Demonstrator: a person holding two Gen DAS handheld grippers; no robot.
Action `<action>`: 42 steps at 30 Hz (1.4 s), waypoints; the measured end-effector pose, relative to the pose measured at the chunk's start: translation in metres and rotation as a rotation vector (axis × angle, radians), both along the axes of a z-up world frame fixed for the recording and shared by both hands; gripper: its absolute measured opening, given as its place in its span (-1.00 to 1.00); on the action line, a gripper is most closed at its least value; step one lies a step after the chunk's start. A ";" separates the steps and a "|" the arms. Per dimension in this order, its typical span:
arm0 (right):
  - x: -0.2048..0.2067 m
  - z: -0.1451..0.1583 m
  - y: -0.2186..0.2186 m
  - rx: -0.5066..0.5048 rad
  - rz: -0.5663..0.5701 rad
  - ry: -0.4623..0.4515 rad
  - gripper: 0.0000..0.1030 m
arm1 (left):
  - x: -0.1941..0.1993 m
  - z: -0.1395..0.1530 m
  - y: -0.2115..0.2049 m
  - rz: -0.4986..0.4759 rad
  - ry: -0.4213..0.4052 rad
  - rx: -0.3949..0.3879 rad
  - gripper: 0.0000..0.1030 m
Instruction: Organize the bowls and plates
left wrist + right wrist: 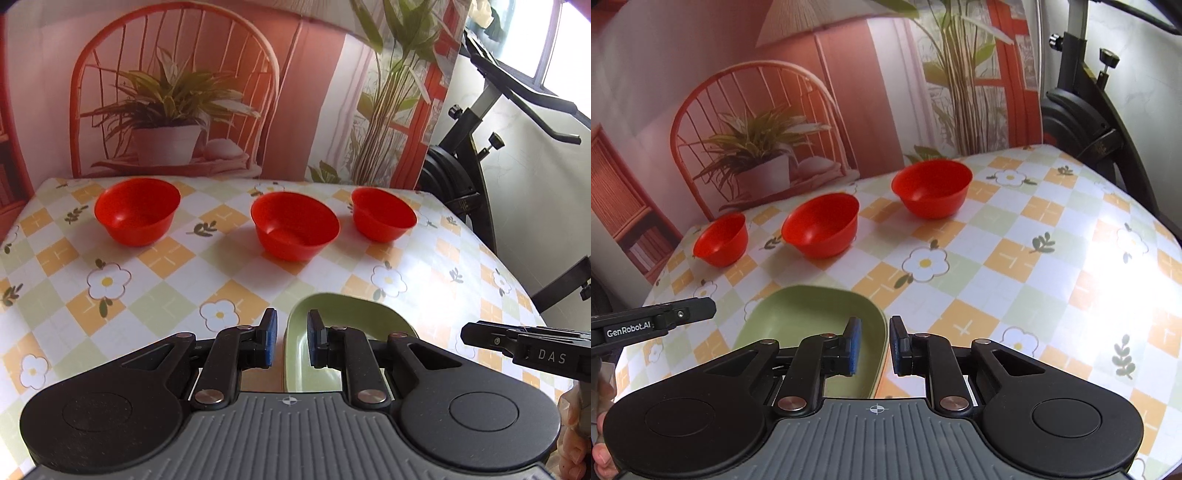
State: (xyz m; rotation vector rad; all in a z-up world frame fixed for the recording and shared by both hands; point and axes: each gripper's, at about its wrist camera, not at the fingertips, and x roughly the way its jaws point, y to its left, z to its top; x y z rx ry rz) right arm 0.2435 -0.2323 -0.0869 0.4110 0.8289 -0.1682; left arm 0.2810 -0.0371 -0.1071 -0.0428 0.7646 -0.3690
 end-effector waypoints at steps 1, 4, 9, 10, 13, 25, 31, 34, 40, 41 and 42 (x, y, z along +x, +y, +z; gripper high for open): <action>0.001 0.005 -0.002 -0.002 -0.002 -0.014 -0.68 | -0.001 0.008 0.000 0.011 -0.016 0.014 -0.65; 0.006 0.022 -0.007 -0.021 0.000 -0.056 -0.68 | -0.001 0.029 0.003 0.028 -0.058 0.021 -0.65; 0.016 0.056 -0.015 -0.037 -0.006 -0.143 -0.68 | -0.005 0.065 0.009 0.061 -0.130 0.024 -0.65; 0.018 0.066 -0.016 -0.043 -0.005 -0.164 -0.68 | -0.005 0.072 0.010 0.066 -0.143 0.025 -0.65; 0.023 0.088 -0.019 -0.063 -0.002 -0.220 -0.68 | -0.007 0.092 0.016 0.082 -0.174 0.015 -0.65; 0.056 0.111 0.000 -0.127 0.041 -0.301 -0.68 | 0.004 0.139 0.039 0.120 -0.268 0.049 -0.37; 0.076 0.103 0.010 -0.118 0.046 -0.270 -0.68 | 0.017 0.133 0.058 0.135 -0.250 0.067 -0.37; 0.081 0.098 0.016 -0.112 0.053 -0.256 -0.67 | 0.022 0.126 0.070 0.150 -0.235 0.060 -0.37; 0.097 0.090 0.030 -0.083 0.062 -0.230 -0.67 | 0.031 0.119 0.099 0.198 -0.221 0.058 -0.38; 0.102 0.089 0.033 -0.075 0.066 -0.224 -0.67 | 0.033 0.119 0.105 0.209 -0.215 0.059 -0.38; 0.106 0.088 0.036 -0.067 0.069 -0.220 -0.67 | 0.035 0.118 0.110 0.219 -0.211 0.059 -0.38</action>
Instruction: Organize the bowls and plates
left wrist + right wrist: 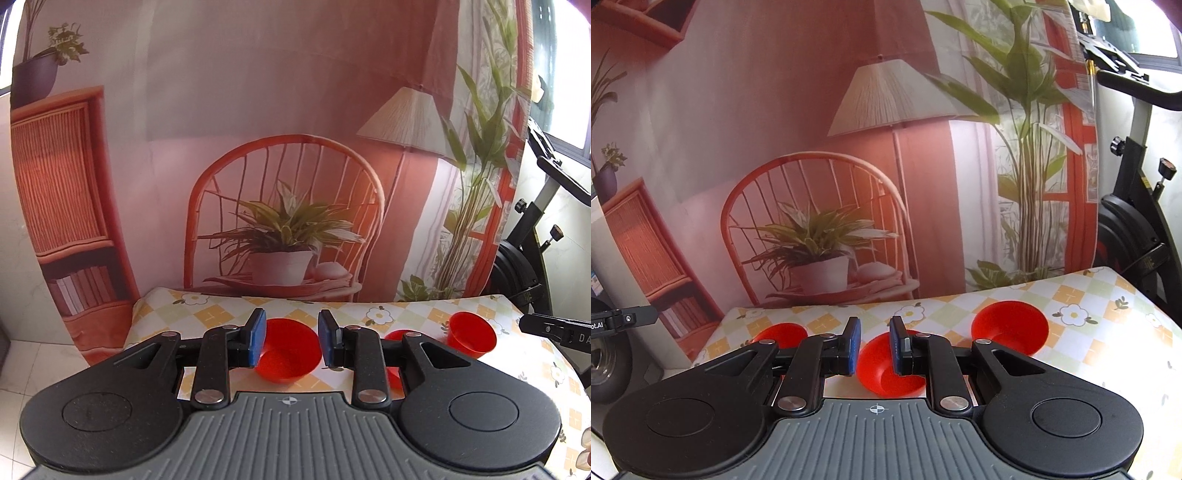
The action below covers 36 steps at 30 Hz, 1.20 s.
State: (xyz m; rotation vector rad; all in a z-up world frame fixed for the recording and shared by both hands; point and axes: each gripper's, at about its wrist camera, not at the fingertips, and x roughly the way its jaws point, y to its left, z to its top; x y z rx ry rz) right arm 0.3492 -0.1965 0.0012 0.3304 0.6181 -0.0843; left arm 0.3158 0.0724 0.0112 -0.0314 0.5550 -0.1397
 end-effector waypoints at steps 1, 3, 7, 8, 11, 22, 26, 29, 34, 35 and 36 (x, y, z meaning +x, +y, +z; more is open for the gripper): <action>0.004 0.000 0.003 0.008 0.004 0.003 -0.67 | 0.001 0.000 0.004 0.008 0.001 -0.001 -0.38; 0.012 0.000 0.010 0.027 0.012 0.005 -0.67 | 0.003 0.002 0.014 0.024 -0.005 0.001 -0.37; 0.030 0.000 0.023 0.066 0.035 0.014 -0.67 | 0.009 0.005 0.028 0.047 -0.017 0.016 -0.37; 0.035 -0.001 0.027 0.075 0.043 0.017 -0.67 | 0.013 0.006 0.030 0.052 -0.018 0.020 -0.37; 0.050 -0.004 0.040 0.084 0.071 0.028 -0.67 | 0.026 0.004 0.039 0.073 -0.007 0.011 -0.37; 0.113 -0.040 0.086 0.093 0.134 0.090 -0.66 | 0.089 -0.037 0.051 0.044 0.054 -0.063 -0.38; 0.137 -0.062 0.098 0.092 0.132 0.123 -0.66 | 0.116 -0.065 0.050 0.029 0.098 -0.072 -0.38; 0.154 -0.082 0.102 0.112 0.124 0.163 -0.66 | 0.131 -0.085 0.049 0.012 0.137 -0.085 -0.38; 0.177 -0.114 0.107 0.106 0.112 0.212 -0.66 | 0.147 -0.114 0.043 -0.024 0.178 -0.098 -0.38; 0.180 -0.120 0.107 0.105 0.110 0.224 -0.65 | 0.151 -0.119 0.042 -0.028 0.187 -0.104 -0.38; 0.184 -0.126 0.108 0.105 0.106 0.236 -0.65 | 0.154 -0.124 0.041 -0.033 0.195 -0.110 -0.38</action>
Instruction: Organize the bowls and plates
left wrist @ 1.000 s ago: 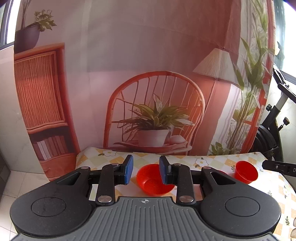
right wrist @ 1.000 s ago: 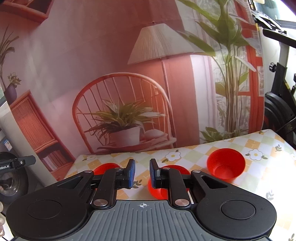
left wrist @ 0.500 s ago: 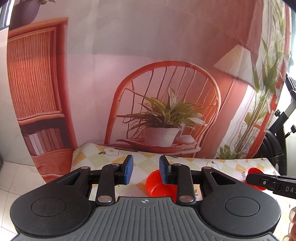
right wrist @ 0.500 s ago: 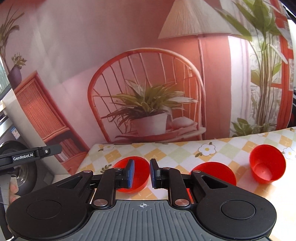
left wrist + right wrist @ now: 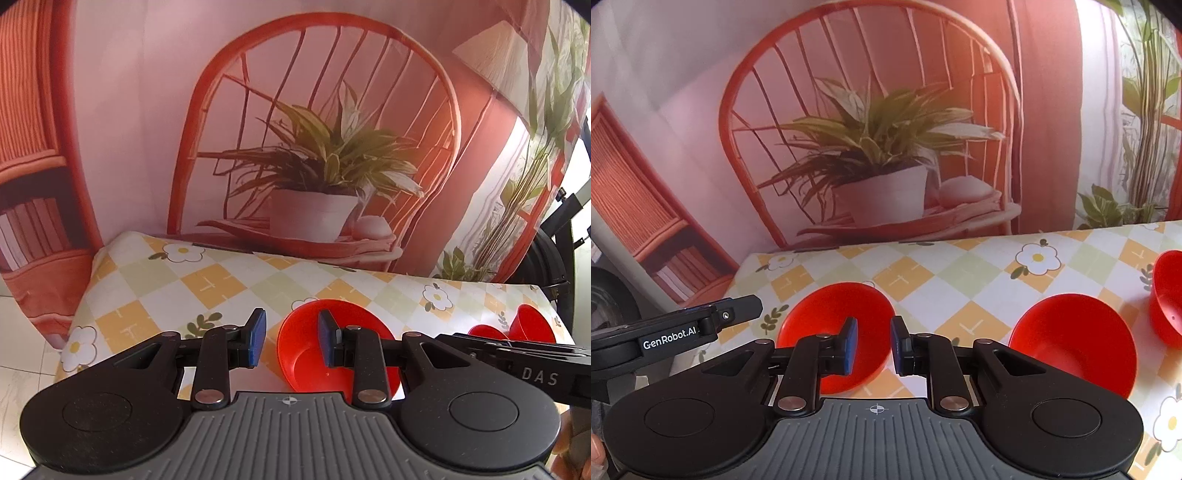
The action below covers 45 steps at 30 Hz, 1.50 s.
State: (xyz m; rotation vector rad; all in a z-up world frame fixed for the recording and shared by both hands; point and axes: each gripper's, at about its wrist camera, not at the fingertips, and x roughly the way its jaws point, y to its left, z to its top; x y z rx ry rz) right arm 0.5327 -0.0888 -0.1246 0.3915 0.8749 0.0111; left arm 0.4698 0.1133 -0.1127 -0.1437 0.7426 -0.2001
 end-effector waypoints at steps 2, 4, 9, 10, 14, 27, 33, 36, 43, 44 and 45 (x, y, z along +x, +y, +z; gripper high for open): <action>0.007 -0.013 0.000 0.003 -0.006 0.026 -0.64 | 0.004 -0.008 -0.002 -0.005 0.016 -0.005 -0.38; 0.012 -0.024 0.000 0.011 -0.003 0.049 -0.54 | 0.008 -0.018 -0.004 -0.009 0.033 -0.007 -0.38; 0.017 -0.041 0.001 0.013 0.005 0.075 -0.51 | 0.012 -0.037 -0.004 -0.011 0.054 -0.030 -0.38; 0.018 -0.044 0.001 0.015 0.005 0.078 -0.51 | 0.013 -0.039 -0.003 -0.010 0.058 -0.034 -0.38; 0.024 -0.054 0.002 0.020 0.006 0.092 -0.51 | 0.018 -0.048 -0.004 -0.003 0.073 -0.035 -0.38; 0.026 -0.060 0.007 0.023 0.004 0.099 -0.81 | 0.020 -0.057 -0.003 0.001 0.098 -0.098 -0.73; 0.014 -0.046 0.004 0.059 -0.014 0.110 -0.82 | 0.003 -0.048 -0.004 0.016 0.092 -0.089 -0.75; 0.002 -0.033 0.003 0.071 -0.024 0.104 -0.81 | -0.011 -0.038 -0.008 0.026 0.079 -0.070 -0.74; -0.032 0.002 -0.010 0.097 -0.038 0.045 -0.81 | -0.052 -0.005 -0.028 0.011 0.023 -0.019 -0.73; -0.037 0.007 -0.012 0.095 -0.041 0.033 -0.81 | -0.058 0.000 -0.031 0.009 0.020 -0.020 -0.72; -0.042 0.011 -0.014 0.095 -0.045 0.023 -0.81 | -0.063 0.003 -0.034 0.009 0.018 -0.023 -0.72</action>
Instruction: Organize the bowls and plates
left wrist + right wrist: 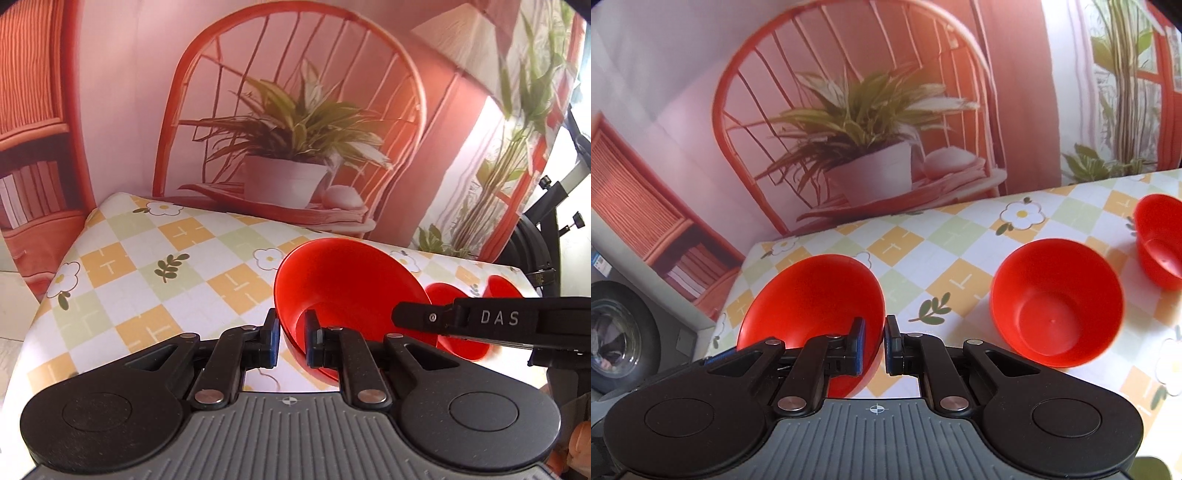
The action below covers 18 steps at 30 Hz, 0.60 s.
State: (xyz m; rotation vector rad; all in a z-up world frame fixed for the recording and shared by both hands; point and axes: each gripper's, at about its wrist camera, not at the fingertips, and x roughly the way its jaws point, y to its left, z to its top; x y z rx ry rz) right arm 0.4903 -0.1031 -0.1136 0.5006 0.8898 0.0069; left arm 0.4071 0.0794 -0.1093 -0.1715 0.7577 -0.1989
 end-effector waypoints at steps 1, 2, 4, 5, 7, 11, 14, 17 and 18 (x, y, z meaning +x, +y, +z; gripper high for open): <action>-0.007 0.004 -0.003 0.002 -0.007 -0.011 -0.81 | -0.004 0.003 -0.002 0.001 -0.002 -0.002 -0.71; -0.013 0.008 -0.006 0.004 -0.012 -0.020 -0.81 | -0.009 0.007 -0.005 0.002 -0.005 -0.002 -0.71; -0.025 0.014 -0.012 0.003 -0.018 -0.038 -0.81 | -0.018 0.014 -0.012 0.002 -0.012 -0.004 -0.71; -0.031 0.017 -0.016 0.000 -0.021 -0.045 -0.81 | -0.022 0.016 -0.015 0.003 -0.013 -0.009 -0.71; -0.042 0.020 -0.022 -0.005 -0.025 -0.056 -0.81 | -0.030 0.020 -0.020 0.011 -0.014 -0.034 -0.71; -0.067 0.026 -0.036 -0.006 -0.045 -0.084 -0.81 | -0.049 0.023 -0.032 0.023 -0.016 -0.081 -0.71; -0.081 0.027 -0.046 -0.006 -0.062 -0.097 -0.81 | -0.058 0.023 -0.041 0.012 -0.013 -0.106 -0.71; -0.093 0.026 -0.059 0.020 -0.076 -0.103 -0.81 | -0.064 0.026 -0.051 -0.004 -0.025 -0.103 -0.71; -0.096 0.026 -0.062 0.023 -0.081 -0.107 -0.81 | -0.064 0.026 -0.053 -0.008 -0.025 -0.105 -0.71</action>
